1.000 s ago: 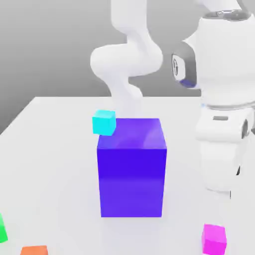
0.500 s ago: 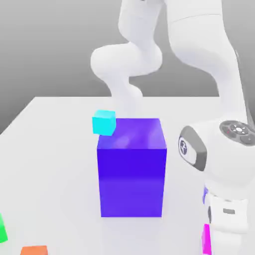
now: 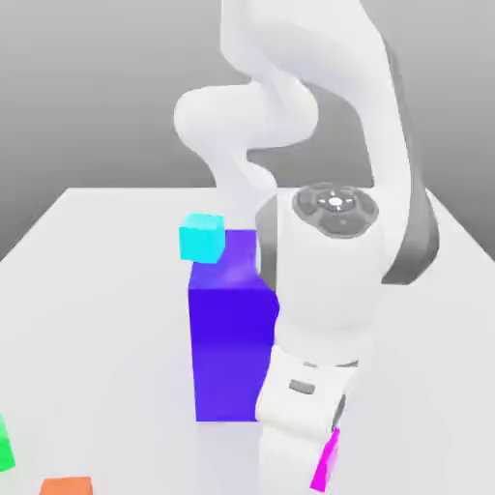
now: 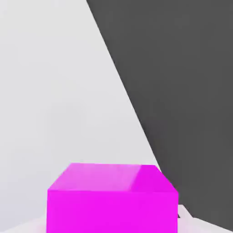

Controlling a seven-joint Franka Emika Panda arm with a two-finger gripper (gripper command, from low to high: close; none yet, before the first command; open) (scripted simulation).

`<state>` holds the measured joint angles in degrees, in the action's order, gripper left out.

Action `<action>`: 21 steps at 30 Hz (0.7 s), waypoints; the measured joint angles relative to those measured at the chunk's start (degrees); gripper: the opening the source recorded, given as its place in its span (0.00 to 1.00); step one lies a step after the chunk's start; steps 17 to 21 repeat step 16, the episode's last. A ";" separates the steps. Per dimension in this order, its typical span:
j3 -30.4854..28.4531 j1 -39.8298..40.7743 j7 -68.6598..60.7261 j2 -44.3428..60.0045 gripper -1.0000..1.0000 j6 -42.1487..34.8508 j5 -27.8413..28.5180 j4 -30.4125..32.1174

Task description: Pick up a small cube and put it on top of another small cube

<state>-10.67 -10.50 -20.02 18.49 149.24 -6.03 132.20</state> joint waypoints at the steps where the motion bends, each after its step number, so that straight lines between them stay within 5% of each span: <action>1: -1.08 1.62 -1.09 -0.09 0.00 -0.44 -0.53 -0.23; 12: -9.63 23.14 -15.37 5.16 0.00 -0.85 -9.40 -4.99; 13: -9.13 24.79 -16.60 7.01 1.00 0.24 -10.73 -5.65; 21: -9.13 24.79 -16.60 7.01 1.00 0.24 -10.73 -5.65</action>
